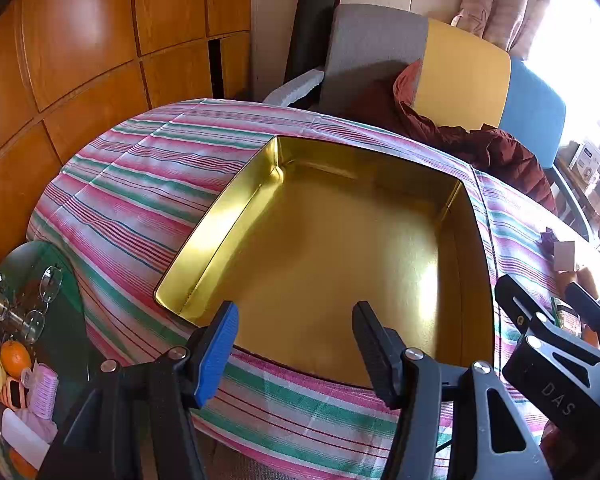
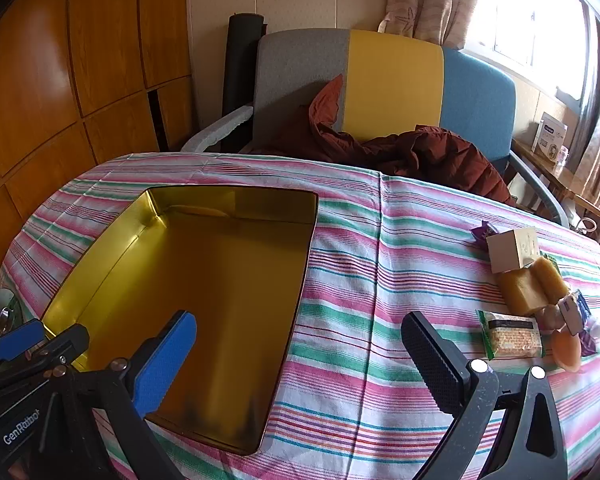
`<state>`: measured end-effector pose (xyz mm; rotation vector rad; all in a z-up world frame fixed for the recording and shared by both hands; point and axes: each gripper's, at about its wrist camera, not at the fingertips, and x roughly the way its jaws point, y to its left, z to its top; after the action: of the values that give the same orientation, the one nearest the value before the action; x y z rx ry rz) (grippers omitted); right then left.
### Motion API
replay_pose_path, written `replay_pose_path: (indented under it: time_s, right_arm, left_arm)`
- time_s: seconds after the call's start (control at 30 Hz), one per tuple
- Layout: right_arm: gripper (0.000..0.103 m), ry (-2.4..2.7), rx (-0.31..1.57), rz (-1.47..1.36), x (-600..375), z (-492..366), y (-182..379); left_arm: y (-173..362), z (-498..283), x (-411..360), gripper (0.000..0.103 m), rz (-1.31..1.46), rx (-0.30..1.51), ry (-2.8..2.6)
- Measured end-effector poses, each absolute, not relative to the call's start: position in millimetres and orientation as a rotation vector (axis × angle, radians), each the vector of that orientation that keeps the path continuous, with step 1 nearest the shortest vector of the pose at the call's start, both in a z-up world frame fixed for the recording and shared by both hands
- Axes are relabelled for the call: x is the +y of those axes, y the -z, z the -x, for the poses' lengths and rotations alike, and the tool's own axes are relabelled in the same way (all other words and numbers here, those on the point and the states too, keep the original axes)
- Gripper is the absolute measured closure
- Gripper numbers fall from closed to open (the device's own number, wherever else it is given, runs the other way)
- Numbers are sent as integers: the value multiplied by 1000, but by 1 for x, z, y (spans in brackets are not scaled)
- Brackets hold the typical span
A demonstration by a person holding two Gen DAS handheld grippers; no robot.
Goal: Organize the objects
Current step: 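Move both grippers from the gold tray toward the cluster of items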
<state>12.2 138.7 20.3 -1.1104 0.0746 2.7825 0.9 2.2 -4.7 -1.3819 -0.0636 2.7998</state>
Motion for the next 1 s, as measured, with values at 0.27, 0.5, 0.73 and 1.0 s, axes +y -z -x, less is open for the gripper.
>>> replay_pose_path:
  time_s: [0.27,0.5,0.73,1.0]
  right_arm:
    - [0,-2783,82,1101,141,-15,-21]
    - [0,-2799,105,1046,149,-22,-27]
    - [0,-2817,222,1091,187,-25,-17]
    - [0,-2614,278,1052,267,-56,4]
  left_arm:
    - [5,-2,2,43,1384,-58,-2799]
    - [7,-5,6,43,1392,-99,-2752]
    - [13,-17,17,43,1309,-240,-2552]
    - [8,-41,64,43,1203,-68,-2460]
